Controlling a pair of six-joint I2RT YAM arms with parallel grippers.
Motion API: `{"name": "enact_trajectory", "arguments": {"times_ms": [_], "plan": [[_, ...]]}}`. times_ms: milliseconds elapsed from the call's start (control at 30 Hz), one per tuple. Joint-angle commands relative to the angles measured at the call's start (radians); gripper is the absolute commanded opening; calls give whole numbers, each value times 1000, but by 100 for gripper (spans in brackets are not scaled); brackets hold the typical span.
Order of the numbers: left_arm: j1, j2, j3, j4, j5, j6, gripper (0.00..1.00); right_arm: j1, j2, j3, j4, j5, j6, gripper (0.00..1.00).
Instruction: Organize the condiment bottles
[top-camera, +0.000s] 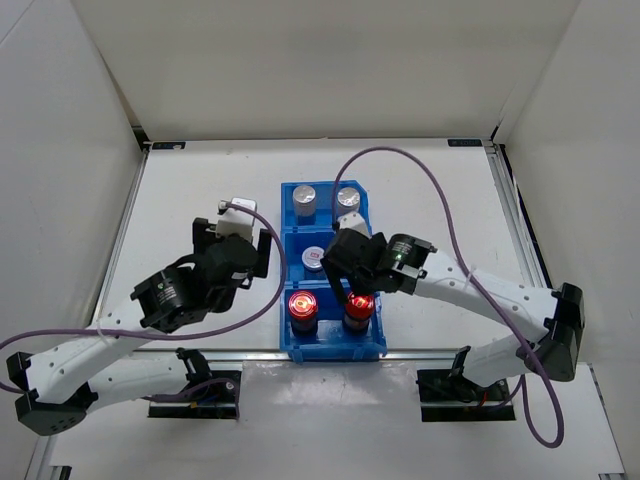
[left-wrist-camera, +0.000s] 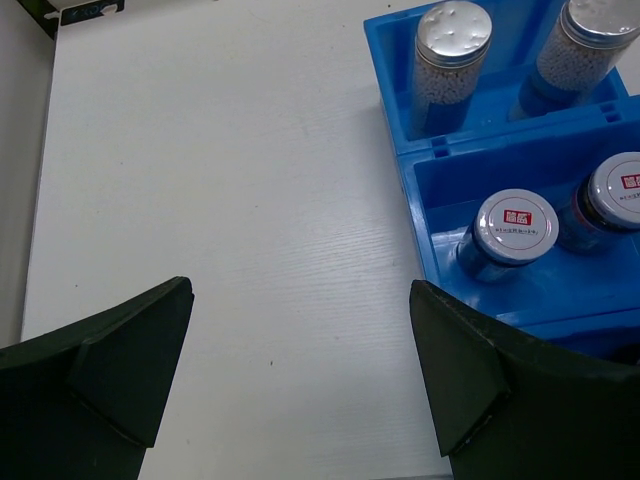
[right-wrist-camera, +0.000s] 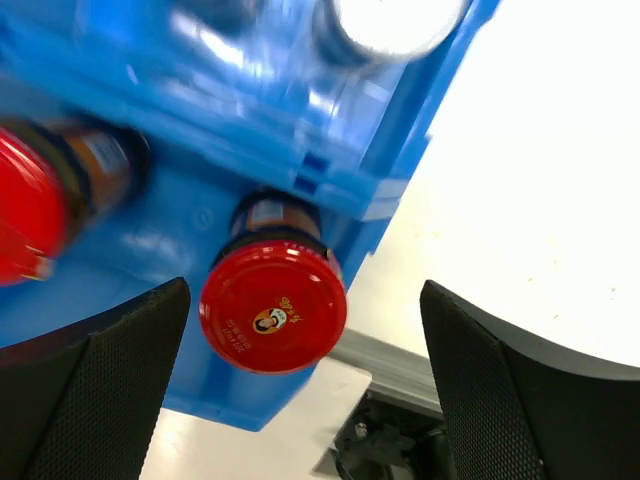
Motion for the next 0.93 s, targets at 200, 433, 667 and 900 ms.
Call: {"name": "enact_trajectory", "arguments": {"times_ms": [200,433,667,900], "plan": [[58,34,40,5,166,4,100,-105,4,323,-115,138,17,100],[184,79,74,-13,260,-37,100,-220,47,427,-134,67,-80,100],[342,79,74,-22,329,-99,100,-297,67,505,-148,67,-134,100],[448,88,64,3,258,-152,100,-337,113,539,-178,112,-204,100]]}}
